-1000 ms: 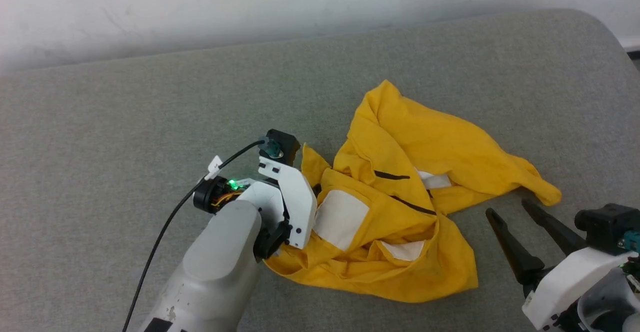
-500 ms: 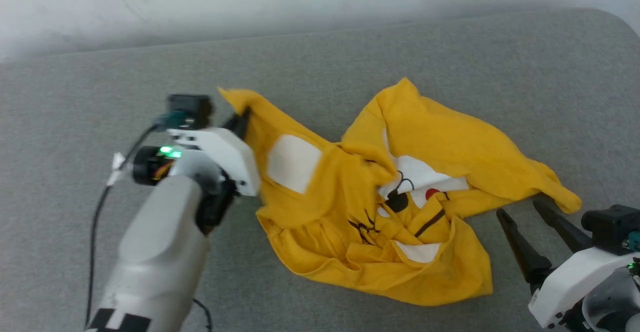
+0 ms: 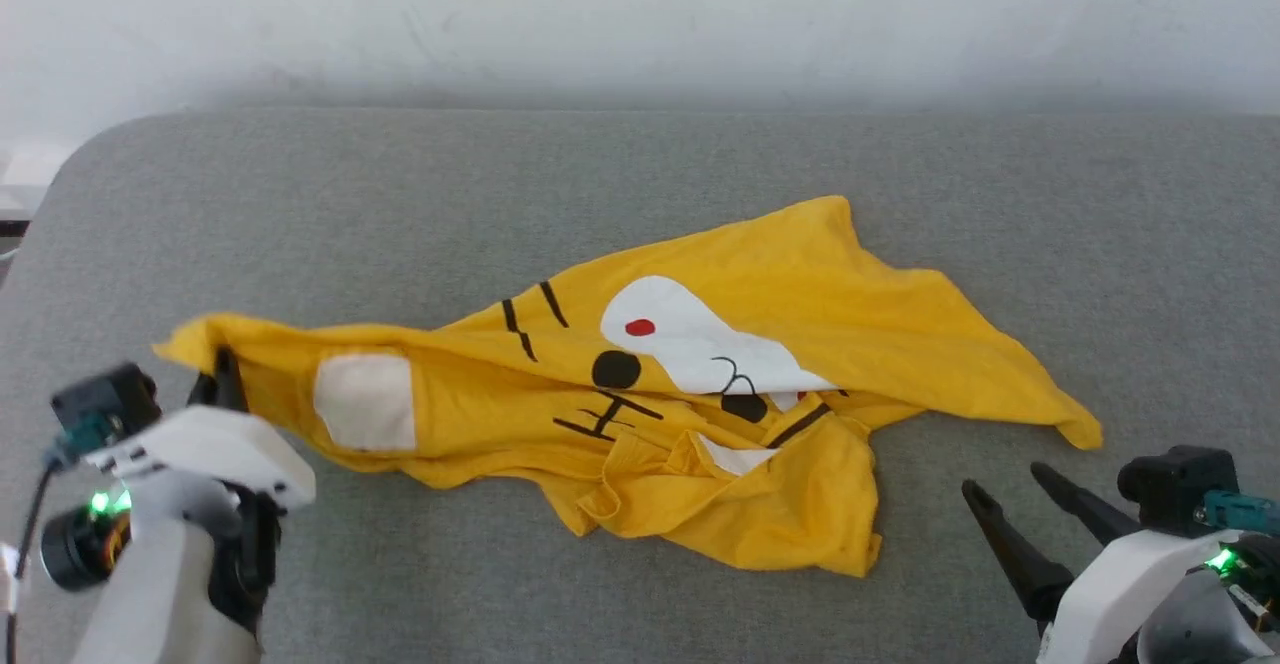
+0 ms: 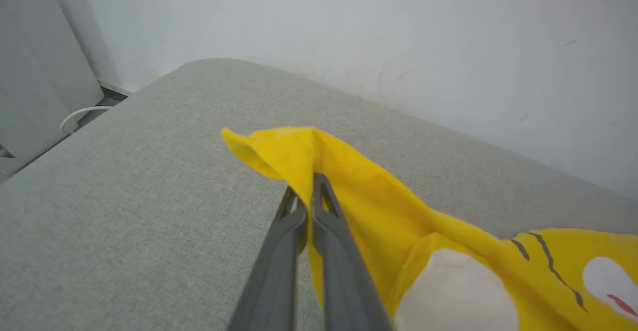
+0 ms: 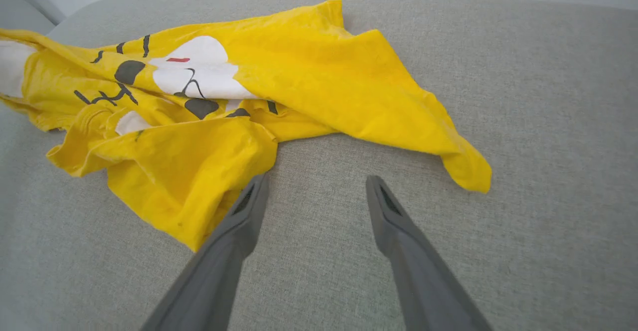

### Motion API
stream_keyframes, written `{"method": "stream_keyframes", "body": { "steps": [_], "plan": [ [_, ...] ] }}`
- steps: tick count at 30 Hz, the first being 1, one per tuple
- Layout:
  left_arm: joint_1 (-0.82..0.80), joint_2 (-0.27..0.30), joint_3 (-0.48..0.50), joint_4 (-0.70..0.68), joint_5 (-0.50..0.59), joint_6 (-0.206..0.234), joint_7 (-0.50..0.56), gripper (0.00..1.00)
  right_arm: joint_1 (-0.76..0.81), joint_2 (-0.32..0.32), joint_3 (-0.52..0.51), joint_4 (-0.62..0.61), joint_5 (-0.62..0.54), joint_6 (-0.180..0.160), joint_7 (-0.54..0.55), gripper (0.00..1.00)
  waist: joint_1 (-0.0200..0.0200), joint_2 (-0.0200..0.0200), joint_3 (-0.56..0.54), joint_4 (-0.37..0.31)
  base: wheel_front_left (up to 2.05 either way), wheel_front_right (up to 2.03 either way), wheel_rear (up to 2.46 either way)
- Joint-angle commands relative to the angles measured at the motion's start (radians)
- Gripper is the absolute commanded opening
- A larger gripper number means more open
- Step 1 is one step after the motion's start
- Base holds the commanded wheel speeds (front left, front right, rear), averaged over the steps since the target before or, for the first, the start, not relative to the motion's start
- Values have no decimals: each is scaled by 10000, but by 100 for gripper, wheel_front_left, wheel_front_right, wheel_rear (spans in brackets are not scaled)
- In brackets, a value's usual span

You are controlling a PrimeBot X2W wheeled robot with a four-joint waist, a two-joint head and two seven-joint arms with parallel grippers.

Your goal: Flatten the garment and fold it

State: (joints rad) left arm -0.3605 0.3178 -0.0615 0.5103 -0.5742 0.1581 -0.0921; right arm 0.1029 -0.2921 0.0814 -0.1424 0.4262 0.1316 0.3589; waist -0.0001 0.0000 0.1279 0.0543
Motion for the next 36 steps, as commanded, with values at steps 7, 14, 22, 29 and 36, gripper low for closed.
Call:
{"method": "stream_keyframes", "body": {
  "steps": [7, 14, 22, 29, 36],
  "plan": [
    [921, -637, -380, -864, 116, -131, -1020, 100, -525, -221, 527, 227, 709, -9, 665, 100, 1, 0, -173, 604, 0, 0, 0],
    [1382, -1268, -954, -1950, 601, -213, -1537, 100, -1867, -427, 996, 1406, 696, -9, 2177, 100, 1, 0, -84, 1149, 0, 0, 0],
    [1622, -1566, -1478, -2479, 784, -275, -1502, 100, -3017, -586, 1848, 3145, 508, -9, 3045, 100, 1, 0, 193, 1845, 0, 0, 0],
    [1743, -1584, -1608, -2468, 755, -248, -1406, 100, -3239, -964, 2845, 4101, 410, -9, 3056, 0, 1, 0, 232, 1995, 0, 0, 0],
    [1957, -1518, -1636, -2349, 700, -193, -1297, 100, -3142, -1485, 2834, 3615, 640, -9, 2479, 0, 1, 0, -179, 1556, 0, 0, 0]
  ]
}}
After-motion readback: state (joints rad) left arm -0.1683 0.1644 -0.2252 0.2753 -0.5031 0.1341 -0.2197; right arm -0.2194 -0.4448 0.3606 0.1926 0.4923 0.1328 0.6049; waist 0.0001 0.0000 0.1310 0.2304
